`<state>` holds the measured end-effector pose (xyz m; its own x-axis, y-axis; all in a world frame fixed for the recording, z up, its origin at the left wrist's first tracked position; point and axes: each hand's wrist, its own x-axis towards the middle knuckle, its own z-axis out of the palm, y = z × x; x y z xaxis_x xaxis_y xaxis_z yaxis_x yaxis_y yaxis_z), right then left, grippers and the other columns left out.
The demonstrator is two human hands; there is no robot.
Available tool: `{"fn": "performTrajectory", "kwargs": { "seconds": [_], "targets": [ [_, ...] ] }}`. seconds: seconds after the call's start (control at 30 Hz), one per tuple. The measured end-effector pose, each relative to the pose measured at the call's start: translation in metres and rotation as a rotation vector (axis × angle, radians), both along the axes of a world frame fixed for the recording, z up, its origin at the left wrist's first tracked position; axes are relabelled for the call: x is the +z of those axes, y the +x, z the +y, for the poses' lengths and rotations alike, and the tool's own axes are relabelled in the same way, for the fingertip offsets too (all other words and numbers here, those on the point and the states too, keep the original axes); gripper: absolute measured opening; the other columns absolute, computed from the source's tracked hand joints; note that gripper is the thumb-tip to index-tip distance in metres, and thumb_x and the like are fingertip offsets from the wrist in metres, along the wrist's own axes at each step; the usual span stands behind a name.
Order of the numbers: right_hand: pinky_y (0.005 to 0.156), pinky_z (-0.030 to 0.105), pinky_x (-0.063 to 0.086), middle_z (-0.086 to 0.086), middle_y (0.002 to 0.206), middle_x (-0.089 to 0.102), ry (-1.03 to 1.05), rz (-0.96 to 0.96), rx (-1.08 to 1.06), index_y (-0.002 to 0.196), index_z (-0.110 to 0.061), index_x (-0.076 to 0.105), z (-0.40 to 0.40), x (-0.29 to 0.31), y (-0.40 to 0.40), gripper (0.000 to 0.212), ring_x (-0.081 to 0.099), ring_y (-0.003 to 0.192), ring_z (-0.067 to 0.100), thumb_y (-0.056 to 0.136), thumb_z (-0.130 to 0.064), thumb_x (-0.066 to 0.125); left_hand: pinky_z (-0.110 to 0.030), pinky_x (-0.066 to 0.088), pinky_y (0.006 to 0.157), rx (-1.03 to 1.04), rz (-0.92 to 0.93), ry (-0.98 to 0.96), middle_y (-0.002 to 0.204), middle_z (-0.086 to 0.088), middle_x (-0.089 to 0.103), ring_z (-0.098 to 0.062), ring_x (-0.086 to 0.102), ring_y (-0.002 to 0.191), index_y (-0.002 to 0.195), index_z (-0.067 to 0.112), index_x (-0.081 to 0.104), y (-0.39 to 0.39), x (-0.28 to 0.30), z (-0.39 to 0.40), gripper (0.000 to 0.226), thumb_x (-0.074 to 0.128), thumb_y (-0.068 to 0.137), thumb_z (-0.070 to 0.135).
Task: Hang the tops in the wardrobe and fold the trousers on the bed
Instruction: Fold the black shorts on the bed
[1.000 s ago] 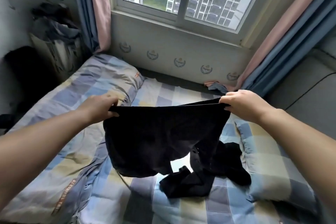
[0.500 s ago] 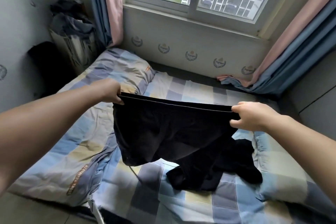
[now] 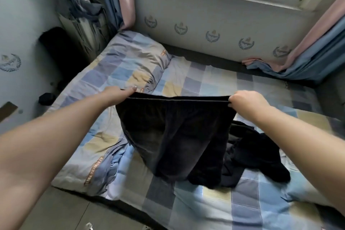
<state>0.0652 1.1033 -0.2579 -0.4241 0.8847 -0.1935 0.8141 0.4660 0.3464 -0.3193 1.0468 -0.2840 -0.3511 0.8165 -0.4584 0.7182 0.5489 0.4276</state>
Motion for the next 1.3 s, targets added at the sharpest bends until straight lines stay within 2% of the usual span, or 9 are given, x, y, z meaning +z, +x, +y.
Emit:
{"fn": "performTrajectory", "kwargs": {
  "seconds": [0.17, 0.27, 0.4, 0.5, 0.63, 0.73, 0.9, 1.07, 1.3],
  "targets": [
    [0.063, 0.033, 0.036, 0.006, 0.102, 0.052, 0.154, 0.028, -0.103, 0.105, -0.011, 0.056, 0.041, 0.038, -0.013, 0.018, 0.056, 0.101, 0.030, 0.091, -0.005, 0.045, -0.039, 0.046, 0.087, -0.088, 0.201, 0.189, 0.120, -0.027, 0.058, -0.039, 0.057, 0.107, 0.112, -0.009, 0.060, -0.013, 0.046, 0.049, 0.072, 0.051, 0.088, 0.058],
    [0.067, 0.034, 0.037, 0.005, 0.115, 0.050, 0.226, 0.059, -0.174, 0.113, -0.013, 0.048, 0.056, 0.060, -0.016, 0.022, 0.050, 0.110, 0.029, 0.092, -0.007, 0.042, -0.044, 0.047, 0.092, -0.062, 0.240, 0.324, 0.114, -0.025, 0.057, -0.038, 0.057, 0.102, 0.099, -0.008, 0.060, -0.020, 0.074, 0.074, 0.062, 0.056, 0.087, 0.053],
    [0.063, 0.033, 0.038, 0.002, 0.118, 0.045, 0.319, 0.118, -0.217, 0.117, -0.017, 0.041, 0.068, 0.083, -0.010, 0.029, 0.046, 0.106, 0.027, 0.090, -0.005, 0.040, -0.054, 0.022, 0.113, -0.069, 0.349, 0.462, 0.137, -0.015, 0.042, -0.032, 0.043, 0.126, 0.124, 0.001, 0.051, -0.027, 0.105, 0.094, 0.059, 0.054, 0.089, 0.048],
    [0.059, 0.032, 0.039, 0.001, 0.125, 0.042, 0.339, 0.101, -0.198, 0.124, -0.018, 0.038, 0.061, 0.076, -0.003, 0.037, 0.046, 0.106, 0.027, 0.089, -0.010, 0.047, -0.057, 0.001, 0.116, -0.061, 0.375, 0.451, 0.151, -0.008, 0.025, -0.023, 0.027, 0.140, 0.139, 0.003, 0.039, -0.027, 0.097, 0.090, 0.069, 0.052, 0.089, 0.049],
    [0.060, 0.031, 0.036, -0.001, 0.130, 0.043, 0.259, -0.005, -0.138, 0.129, -0.021, 0.037, 0.019, 0.019, 0.002, 0.039, 0.053, 0.103, 0.025, 0.092, -0.016, 0.046, -0.063, -0.002, 0.112, -0.086, 0.430, 0.321, 0.150, -0.006, 0.026, -0.024, 0.032, 0.137, 0.134, 0.007, 0.043, -0.019, 0.035, 0.054, 0.067, 0.049, 0.088, 0.055],
    [0.067, 0.032, 0.035, 0.000, 0.128, 0.047, 0.125, -0.061, -0.101, 0.130, -0.020, 0.039, -0.032, -0.045, 0.004, 0.038, 0.058, 0.101, 0.026, 0.092, -0.019, 0.045, -0.063, 0.000, 0.113, -0.119, 0.344, 0.197, 0.146, -0.004, 0.026, -0.024, 0.041, 0.131, 0.125, 0.011, 0.046, -0.004, -0.041, -0.001, 0.058, 0.050, 0.086, 0.053],
    [0.067, 0.030, 0.041, 0.005, 0.105, 0.059, -0.112, -0.058, -0.065, 0.105, -0.014, 0.057, -0.108, -0.154, 0.010, 0.021, 0.059, 0.097, 0.026, 0.084, -0.016, 0.056, -0.061, 0.011, 0.112, -0.208, 0.349, -0.162, 0.146, -0.005, 0.028, -0.023, 0.035, 0.134, 0.125, 0.012, 0.046, 0.019, -0.172, -0.091, 0.059, 0.049, 0.086, 0.056],
    [0.085, 0.032, 0.040, 0.006, 0.115, 0.054, -0.391, -0.120, -0.076, 0.109, -0.013, 0.053, -0.172, -0.260, 0.017, 0.025, 0.050, 0.110, 0.025, 0.090, -0.006, 0.039, -0.063, 0.006, 0.113, -0.292, 0.369, -0.393, 0.154, -0.003, 0.018, -0.019, 0.030, 0.139, 0.131, 0.014, 0.042, 0.038, -0.273, -0.164, 0.064, 0.045, 0.086, 0.060],
    [0.073, 0.031, 0.038, 0.009, 0.109, 0.057, -0.559, -0.141, -0.010, 0.104, -0.012, 0.055, -0.237, -0.342, 0.018, 0.019, 0.052, 0.103, 0.027, 0.092, -0.007, 0.040, -0.064, 0.006, 0.113, -0.289, 0.358, -0.554, 0.158, -0.003, 0.010, -0.018, 0.018, 0.145, 0.137, 0.010, 0.037, 0.059, -0.357, -0.237, 0.069, 0.045, 0.088, 0.057]
  ]
}}
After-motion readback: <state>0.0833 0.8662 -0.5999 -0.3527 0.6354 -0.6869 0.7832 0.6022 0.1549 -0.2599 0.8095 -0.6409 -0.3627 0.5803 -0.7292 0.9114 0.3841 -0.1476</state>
